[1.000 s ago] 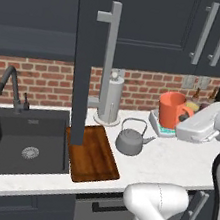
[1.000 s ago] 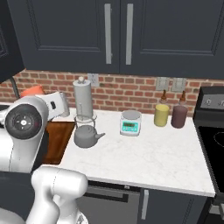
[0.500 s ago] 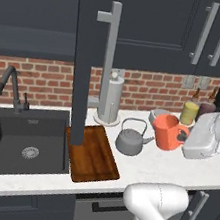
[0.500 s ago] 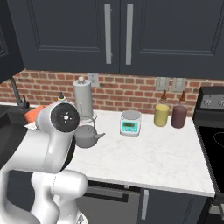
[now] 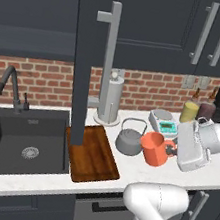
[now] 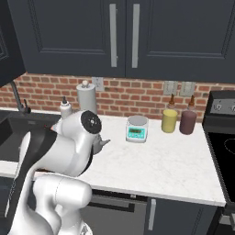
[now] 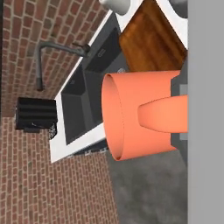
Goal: Pick the kettle from the counter and place it on the tray. Then pick the mug from the cabinet and place it on the tray. Then close the cabinet doors.
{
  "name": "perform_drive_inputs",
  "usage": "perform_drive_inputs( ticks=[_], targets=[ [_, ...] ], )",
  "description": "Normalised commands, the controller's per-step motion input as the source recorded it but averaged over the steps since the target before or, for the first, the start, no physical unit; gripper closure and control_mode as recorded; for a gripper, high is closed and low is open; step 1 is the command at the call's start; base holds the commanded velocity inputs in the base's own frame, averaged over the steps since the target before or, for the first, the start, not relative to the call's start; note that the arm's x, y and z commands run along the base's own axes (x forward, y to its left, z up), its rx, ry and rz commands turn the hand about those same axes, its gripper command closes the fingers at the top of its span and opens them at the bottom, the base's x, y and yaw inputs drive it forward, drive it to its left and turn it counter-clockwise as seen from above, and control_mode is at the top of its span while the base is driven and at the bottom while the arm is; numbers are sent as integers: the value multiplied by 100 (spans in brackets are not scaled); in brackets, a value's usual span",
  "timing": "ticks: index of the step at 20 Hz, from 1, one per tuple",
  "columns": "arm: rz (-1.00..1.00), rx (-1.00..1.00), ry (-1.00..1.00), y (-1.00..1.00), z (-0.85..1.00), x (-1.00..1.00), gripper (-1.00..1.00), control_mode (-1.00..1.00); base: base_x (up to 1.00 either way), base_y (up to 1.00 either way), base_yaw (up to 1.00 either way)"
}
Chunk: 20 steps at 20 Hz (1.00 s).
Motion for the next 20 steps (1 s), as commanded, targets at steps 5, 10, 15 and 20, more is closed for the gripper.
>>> perform_drive_inputs(
  ticks=[5, 10, 15, 20],
  targets=[
    [12, 13, -3, 39, -79, 21, 100, -100, 0, 0, 0],
    [3, 10, 0, 39, -66, 39, 100, -100, 0, 0, 0],
    [0, 6, 0, 38, -63, 34, 100, -100, 0, 0, 0],
    [0, 0, 0, 30, -61, 29, 100, -100, 0, 0, 0]
  ],
)
